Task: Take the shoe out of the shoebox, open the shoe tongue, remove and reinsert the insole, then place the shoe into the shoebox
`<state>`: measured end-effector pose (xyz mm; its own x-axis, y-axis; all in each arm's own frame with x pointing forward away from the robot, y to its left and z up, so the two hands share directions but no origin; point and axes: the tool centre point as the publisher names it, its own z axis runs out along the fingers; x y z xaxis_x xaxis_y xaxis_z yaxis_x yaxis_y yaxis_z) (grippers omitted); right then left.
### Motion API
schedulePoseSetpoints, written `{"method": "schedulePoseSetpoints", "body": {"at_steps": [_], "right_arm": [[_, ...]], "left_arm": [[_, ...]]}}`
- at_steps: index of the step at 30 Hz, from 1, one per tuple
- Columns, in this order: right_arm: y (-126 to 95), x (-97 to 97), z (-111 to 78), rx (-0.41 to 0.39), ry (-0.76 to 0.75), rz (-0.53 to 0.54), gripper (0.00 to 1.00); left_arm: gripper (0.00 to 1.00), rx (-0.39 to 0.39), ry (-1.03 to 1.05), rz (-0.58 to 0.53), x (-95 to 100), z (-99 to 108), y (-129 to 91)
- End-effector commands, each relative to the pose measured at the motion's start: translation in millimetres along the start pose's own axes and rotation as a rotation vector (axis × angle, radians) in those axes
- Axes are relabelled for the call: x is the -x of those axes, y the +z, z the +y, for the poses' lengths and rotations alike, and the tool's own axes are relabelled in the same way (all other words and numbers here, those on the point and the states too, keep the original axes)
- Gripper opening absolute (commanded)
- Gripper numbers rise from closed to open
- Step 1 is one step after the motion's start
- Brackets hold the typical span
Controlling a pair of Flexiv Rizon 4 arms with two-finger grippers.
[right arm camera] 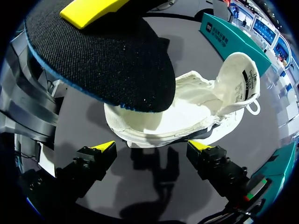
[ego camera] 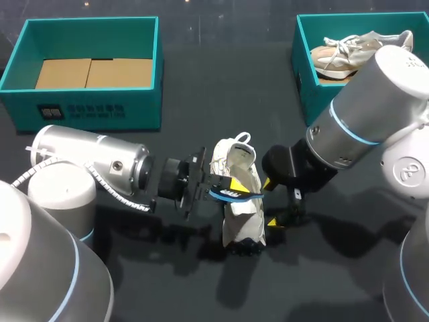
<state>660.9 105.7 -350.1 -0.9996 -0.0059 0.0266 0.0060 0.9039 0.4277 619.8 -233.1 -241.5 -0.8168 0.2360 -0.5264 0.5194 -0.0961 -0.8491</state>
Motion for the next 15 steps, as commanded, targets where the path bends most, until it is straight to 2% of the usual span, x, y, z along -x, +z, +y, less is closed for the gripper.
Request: {"method": "schedulePoseSetpoints", "body": {"at_steps": [1, 15], "right_arm": [[3.7, 0.3, -1.5, 0.006, -0.001, 0.000, 1.00], [3.7, 0.3, -1.5, 0.006, -0.001, 0.000, 1.00]], "left_arm": [[0.00, 0.003, 0.000, -0.003, 0.4, 2.4, 5.5], [0.00, -0.008, -0.011, -0.046, 0.4, 5.6, 13.0]]}}
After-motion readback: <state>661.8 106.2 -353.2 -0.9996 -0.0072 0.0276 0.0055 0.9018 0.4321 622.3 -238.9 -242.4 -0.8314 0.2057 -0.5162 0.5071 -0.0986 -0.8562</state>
